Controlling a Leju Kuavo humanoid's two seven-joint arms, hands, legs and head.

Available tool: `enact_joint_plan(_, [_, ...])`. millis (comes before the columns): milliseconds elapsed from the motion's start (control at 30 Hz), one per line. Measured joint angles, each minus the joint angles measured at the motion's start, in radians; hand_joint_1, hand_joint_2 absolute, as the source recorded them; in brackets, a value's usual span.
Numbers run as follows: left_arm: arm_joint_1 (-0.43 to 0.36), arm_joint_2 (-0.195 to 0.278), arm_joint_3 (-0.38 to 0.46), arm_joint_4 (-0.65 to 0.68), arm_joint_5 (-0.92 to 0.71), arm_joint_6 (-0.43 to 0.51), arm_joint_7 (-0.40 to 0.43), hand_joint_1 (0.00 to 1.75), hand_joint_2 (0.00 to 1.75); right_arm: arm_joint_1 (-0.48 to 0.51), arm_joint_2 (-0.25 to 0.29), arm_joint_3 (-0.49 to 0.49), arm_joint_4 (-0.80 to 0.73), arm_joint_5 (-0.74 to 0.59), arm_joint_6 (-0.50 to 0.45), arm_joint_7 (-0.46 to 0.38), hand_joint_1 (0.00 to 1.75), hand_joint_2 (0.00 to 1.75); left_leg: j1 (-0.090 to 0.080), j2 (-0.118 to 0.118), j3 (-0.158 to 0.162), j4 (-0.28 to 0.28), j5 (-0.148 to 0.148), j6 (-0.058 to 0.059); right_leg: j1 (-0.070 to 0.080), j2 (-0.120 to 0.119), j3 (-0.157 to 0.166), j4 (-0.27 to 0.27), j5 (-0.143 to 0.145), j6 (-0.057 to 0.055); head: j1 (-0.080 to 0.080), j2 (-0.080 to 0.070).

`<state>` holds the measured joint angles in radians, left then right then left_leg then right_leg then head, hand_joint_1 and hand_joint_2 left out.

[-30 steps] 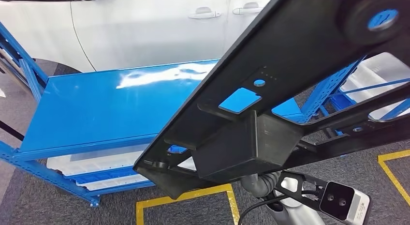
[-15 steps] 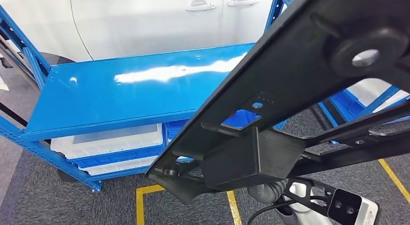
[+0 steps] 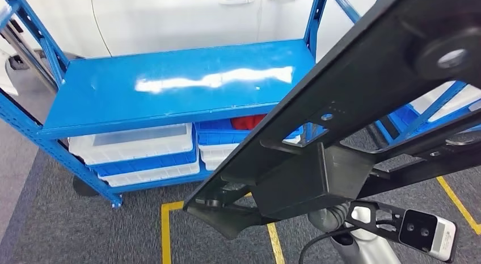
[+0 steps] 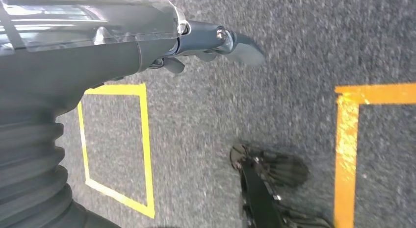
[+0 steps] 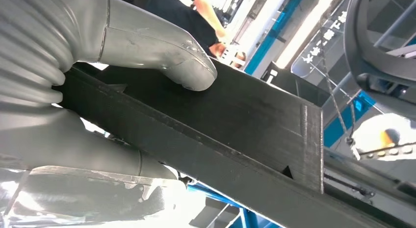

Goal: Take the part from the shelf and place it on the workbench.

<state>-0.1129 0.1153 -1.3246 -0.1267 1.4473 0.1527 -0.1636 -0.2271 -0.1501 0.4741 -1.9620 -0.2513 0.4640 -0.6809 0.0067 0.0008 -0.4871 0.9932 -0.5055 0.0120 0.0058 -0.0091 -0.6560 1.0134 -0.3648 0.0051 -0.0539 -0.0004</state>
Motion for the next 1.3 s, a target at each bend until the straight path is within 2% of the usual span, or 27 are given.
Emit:
enact_joint_plan(33, [0.0,-0.001,0.0,0.0,0.0,0.0,0.0,0.0,1.75,0.0,-0.004,-0.003,0.001,0.0,-0.006,0.0,1.75,1.75,0.002,0.002,-0.011,-0.002,0.013,0.007,-0.002,0.002,-0.01,0.016,-0.023,0.006,0.0,0.0])
enact_joint_plan(67, [-0.001,-0.001,-0.001,0.0,0.0,0.0,0.0,0.0,1.75,-0.001,-0.008,-0.005,0.003,-0.001,-0.014,0.0,1.75,1.75,0.005,0.005,-0.024,-0.004,0.026,0.013,-0.004,0.004,-0.025,0.05,-0.064,0.013,0.0,0.0])
enact_joint_plan(133, [-0.002,-0.003,-0.002,0.0,0.0,0.001,0.001,0.0,1.75,-0.002,-0.017,-0.006,0.008,-0.003,-0.031,0.0,1.75,1.75,0.005,0.007,-0.055,-0.004,0.052,0.018,-0.011,0.005,-0.06,0.169,-0.167,0.024,0.0,0.0])
enact_joint_plan(167, [-0.001,-0.004,-0.004,0.0,0.0,0.001,0.002,0.0,1.75,-0.002,-0.021,-0.007,0.011,-0.004,-0.035,0.0,1.75,1.75,0.005,0.007,-0.072,-0.003,0.065,0.017,-0.015,0.005,-0.07,0.229,-0.196,0.029,0.0,0.0])
enact_joint_plan(200, [-0.001,-0.005,-0.006,0.0,0.0,0.001,0.002,0.0,1.75,-0.002,-0.025,-0.007,0.013,-0.004,-0.038,0.0,1.75,1.75,0.005,0.007,-0.089,-0.002,0.078,0.015,-0.019,0.005,-0.069,0.27,-0.2,0.033,0.0,0.0])
enact_joint_plan(233, [-0.001,-0.006,-0.008,0.0,0.0,0.001,0.002,0.0,1.75,-0.002,-0.028,-0.007,0.015,-0.004,-0.039,0.0,1.75,1.75,0.006,0.007,-0.106,0.0,0.089,0.012,-0.022,0.005,-0.052,0.278,-0.181,0.036,0.0,0.0])
enact_joint_plan(267, [-0.001,-0.008,-0.011,0.0,0.0,0.001,0.003,0.0,1.75,-0.002,-0.031,-0.008,0.015,-0.004,-0.039,0.0,1.75,1.75,0.007,0.007,-0.122,0.001,0.099,0.009,-0.025,0.005,-0.018,0.251,-0.152,0.037,0.0,0.0])
enact_joint_plan(300, [-0.001,-0.009,-0.012,0.0,0.0,0.002,0.003,0.0,1.75,-0.002,-0.033,-0.01,0.014,-0.003,-0.037,0.0,1.75,1.75,0.008,0.007,-0.135,0.003,0.108,0.005,-0.028,0.005,0.032,0.195,-0.128,0.037,0.0,0.0])
enact_joint_plan(333, [-0.001,-0.01,-0.014,0.0,0.0,0.003,0.003,0.0,1.75,-0.001,-0.035,-0.012,0.012,-0.002,-0.035,0.0,1.75,1.75,0.007,0.007,-0.145,0.005,0.115,0.0,-0.027,0.005,0.091,0.118,-0.126,0.034,0.0,0.0])
enact_joint_plan(400, [-0.001,-0.011,-0.015,0.0,0.0,0.005,0.003,0.0,1.75,0.002,-0.036,-0.017,0.006,0.002,-0.031,0.0,1.75,1.75,0.006,0.007,-0.153,0.007,0.129,-0.013,-0.022,0.006,0.169,0.003,-0.149,0.022,0.0,0.0])
enact_joint_plan(433, [-0.001,-0.011,-0.015,0.0,0.0,0.007,0.004,0.0,1.75,0.004,-0.036,-0.018,0.003,0.005,-0.03,0.0,1.75,1.75,0.006,0.007,-0.154,0.006,0.136,-0.02,-0.018,0.007,0.182,-0.023,-0.161,0.013,0.0,0.0])
enact_joint_plan(500, [-0.001,-0.012,-0.015,0.0,0.0,0.013,0.005,0.0,1.75,0.009,-0.035,-0.02,0.0,0.015,-0.028,0.0,1.75,1.75,0.009,0.007,-0.155,0.006,0.142,-0.033,-0.016,0.005,0.176,-0.03,-0.151,-0.006,0.0,0.0])
enact_joint_plan(533, [0.0,-0.013,-0.015,0.0,0.001,0.017,0.006,0.0,1.75,0.011,-0.035,-0.02,0.0,0.021,-0.025,0.0,1.75,1.75,0.011,0.007,-0.162,0.019,0.128,-0.038,-0.016,0.004,0.172,-0.032,-0.143,-0.016,0.0,0.0])
enact_joint_plan(600, [0.001,-0.013,-0.015,0.0,0.001,0.023,0.006,0.0,1.75,0.013,-0.032,-0.021,0.0,0.029,-0.019,0.0,1.75,1.75,0.014,0.005,-0.196,0.108,0.055,-0.043,-0.016,0.001,0.16,-0.035,-0.126,-0.031,0.0,0.0])
enact_joint_plan(667, [0.001,-0.013,-0.015,0.0,0.001,0.025,0.005,0.0,1.75,0.016,-0.029,-0.022,0.0,0.036,-0.017,0.0,1.75,1.75,0.014,0.005,-0.241,0.243,-0.022,-0.047,-0.012,0.001,0.144,-0.033,-0.114,-0.036,0.0,0.0])
enact_joint_plan(700, [0.002,-0.013,-0.015,0.0,0.001,0.026,0.005,0.0,1.75,0.018,-0.029,-0.022,0.0,0.04,-0.017,0.0,1.75,1.75,0.014,0.005,-0.249,0.284,-0.036,-0.048,-0.009,0.001,0.136,-0.031,-0.11,-0.037,0.0,0.0])
enact_joint_plan(733, [0.002,-0.013,-0.015,0.0,0.001,0.026,0.005,0.0,1.75,0.019,-0.029,-0.024,0.0,0.043,-0.017,0.0,1.75,1.75,0.014,0.005,-0.241,0.292,-0.031,-0.048,-0.007,0.001,0.129,-0.028,-0.107,-0.036,0.0,0.0])
enact_joint_plan(767, [0.002,-0.013,-0.015,0.0,0.001,0.026,0.005,0.0,1.75,0.02,-0.028,-0.025,0.0,0.044,-0.017,0.0,1.75,1.75,0.014,0.005,-0.211,0.256,-0.01,-0.045,-0.006,0.001,0.124,-0.024,-0.105,-0.035,0.0,0.0])
enact_joint_plan(833, [0.001,-0.011,-0.016,0.0,0.001,0.027,0.005,0.0,1.75,0.02,-0.028,-0.029,0.0,0.046,-0.017,0.0,1.75,1.75,0.011,0.005,-0.118,0.119,0.032,-0.035,-0.003,0.0,0.117,-0.017,-0.104,-0.032,0.0,0.0])
enact_joint_plan(900, [0.0,-0.008,-0.016,0.0,0.001,0.028,0.005,0.0,1.75,0.02,-0.027,-0.033,0.0,0.047,-0.017,0.0,1.75,1.75,0.006,0.005,-0.065,0.03,0.047,-0.023,0.0,-0.001,0.113,-0.011,-0.103,-0.024,0.0,0.0])
enact_joint_plan(1000, [0.0,-0.007,-0.016,0.0,0.001,0.029,0.005,0.0,1.75,0.019,-0.027,-0.037,-0.001,0.049,-0.017,0.0,1.75,1.75,0.006,0.005,-0.065,0.01,0.051,-0.01,-0.001,0.0,0.109,-0.009,-0.1,-0.006,0.0,0.0])
enact_joint_plan(1067, [-0.001,-0.007,-0.016,0.0,0.001,0.029,0.005,0.0,1.75,0.019,-0.027,-0.041,-0.002,0.049,-0.017,0.0,1.75,1.75,0.011,0.006,-0.066,0.001,0.06,0.002,-0.002,0.003,0.091,0.028,-0.128,0.005,0.0,0.0])
enact_joint_plan(1167, [-0.001,-0.008,-0.016,0.0,0.001,0.029,0.005,0.0,1.75,0.021,-0.027,-0.044,-0.003,0.05,-0.017,0.0,1.75,1.75,0.012,0.007,-0.076,-0.001,0.067,0.009,-0.01,0.005,0.001,0.213,-0.222,0.018,0.0,0.0])
enact_joint_plan(1200, [0.0,-0.008,-0.016,0.0,0.001,0.029,0.005,0.0,1.75,0.023,-0.027,-0.044,-0.003,0.05,-0.017,0.0,1.75,1.75,0.012,0.006,-0.079,0.0,0.068,0.009,-0.013,0.005,-0.023,0.261,-0.234,0.021,0.0,0.0])
enact_joint_plan(1233, [0.001,-0.008,-0.016,0.0,0.001,0.029,0.005,0.0,1.75,0.024,-0.027,-0.044,-0.003,0.05,-0.017,0.0,1.75,1.75,0.012,0.006,-0.081,0.001,0.069,0.008,-0.015,0.005,-0.03,0.276,-0.228,0.023,0.0,0.0])
enact_joint_plan(1267, [0.001,-0.008,-0.016,0.0,0.001,0.029,0.005,0.0,1.75,0.024,-0.027,-0.045,-0.003,0.05,-0.017,0.0,1.75,1.75,0.012,0.006,-0.081,0.002,0.07,0.007,-0.018,0.005,-0.017,0.249,-0.202,0.023,0.0,0.0])
enact_joint_plan(1300, [0.001,-0.008,-0.016,0.0,0.001,0.029,0.005,0.0,1.75,0.024,-0.027,-0.046,-0.003,0.051,-0.017,0.0,1.75,1.75,0.012,0.006,-0.08,0.003,0.07,0.006,-0.019,0.005,0.014,0.186,-0.163,0.022,0.0,0.0])
